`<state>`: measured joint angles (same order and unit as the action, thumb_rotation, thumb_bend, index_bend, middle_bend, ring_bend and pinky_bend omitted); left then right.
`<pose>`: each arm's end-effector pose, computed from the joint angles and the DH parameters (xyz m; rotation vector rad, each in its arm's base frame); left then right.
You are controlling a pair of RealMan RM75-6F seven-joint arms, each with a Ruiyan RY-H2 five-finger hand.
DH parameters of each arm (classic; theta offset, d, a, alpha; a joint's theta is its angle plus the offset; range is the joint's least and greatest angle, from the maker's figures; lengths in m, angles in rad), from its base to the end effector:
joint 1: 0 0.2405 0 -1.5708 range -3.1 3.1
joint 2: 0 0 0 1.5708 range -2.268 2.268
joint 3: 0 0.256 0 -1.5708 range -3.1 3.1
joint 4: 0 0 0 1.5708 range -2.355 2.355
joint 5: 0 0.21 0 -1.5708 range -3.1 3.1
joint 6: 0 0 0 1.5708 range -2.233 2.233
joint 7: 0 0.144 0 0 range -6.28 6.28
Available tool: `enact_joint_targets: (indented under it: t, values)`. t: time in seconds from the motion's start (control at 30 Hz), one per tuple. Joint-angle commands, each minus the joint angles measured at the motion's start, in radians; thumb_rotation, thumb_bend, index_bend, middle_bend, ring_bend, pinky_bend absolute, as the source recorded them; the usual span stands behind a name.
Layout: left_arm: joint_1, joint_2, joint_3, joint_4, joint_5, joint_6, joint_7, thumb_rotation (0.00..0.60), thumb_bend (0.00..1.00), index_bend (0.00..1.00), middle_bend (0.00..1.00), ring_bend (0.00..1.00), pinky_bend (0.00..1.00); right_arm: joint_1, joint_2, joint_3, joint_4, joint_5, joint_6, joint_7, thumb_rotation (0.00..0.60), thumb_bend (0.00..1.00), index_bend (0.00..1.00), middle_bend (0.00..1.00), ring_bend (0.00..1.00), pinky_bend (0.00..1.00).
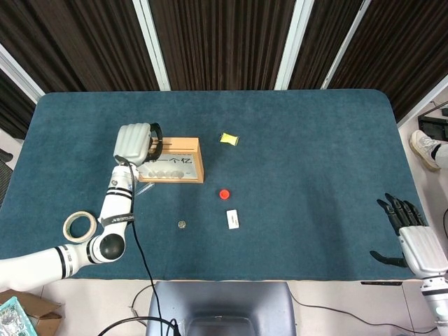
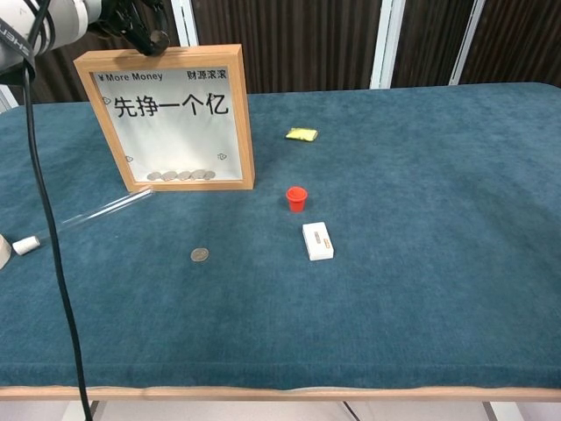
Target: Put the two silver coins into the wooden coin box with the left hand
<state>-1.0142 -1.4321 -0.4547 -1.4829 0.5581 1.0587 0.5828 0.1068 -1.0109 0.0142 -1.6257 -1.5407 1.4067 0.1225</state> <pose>-0.0665 0.4445 0.0825 -1.4570 -0.9512 -1.0065 -0.3152 -0.1799 0.1759 1.4715 -0.9818 0.8841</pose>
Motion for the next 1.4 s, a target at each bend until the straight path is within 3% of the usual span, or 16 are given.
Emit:
enact_joint_targets:
  t: [0.03,0.47,1.1,1.4]
  values:
    - [-0.001,0.003,0.005,0.002,-0.002,-0.005,-0.006,0.6,0.65,0.62,1.0,1.0,1.0,0.0,-0.001,0.001,-0.001,0.001,-0.001,-0.003,0.6,0.12,0.0,0.0,0.0,0.0]
    - [-0.007,0.023,0.033,0.006,-0.008,-0.033,-0.031,0.6,0.64,0.58,1.0,1.0,1.0,0.0,-0.003,0.004,-0.002,0.008,-0.004,-0.013,0.6,0.12,0.0,0.0,0.0,0.0]
    - [-0.019,0.036,0.059,-0.015,-0.011,-0.023,-0.038,0.6,0.49,0.51,1.0,1.0,1.0,-0.004,0.002,0.005,-0.003,0.003,0.007,-0.001,0.6,0.12,0.0,0.0,0.0,0.0]
    - [-0.018,0.039,0.062,-0.022,0.004,-0.009,-0.052,0.6,0.48,0.49,1.0,1.0,1.0,-0.005,0.003,0.005,-0.002,0.002,0.008,-0.001,0.6,0.12,0.0,0.0,0.0,0.0]
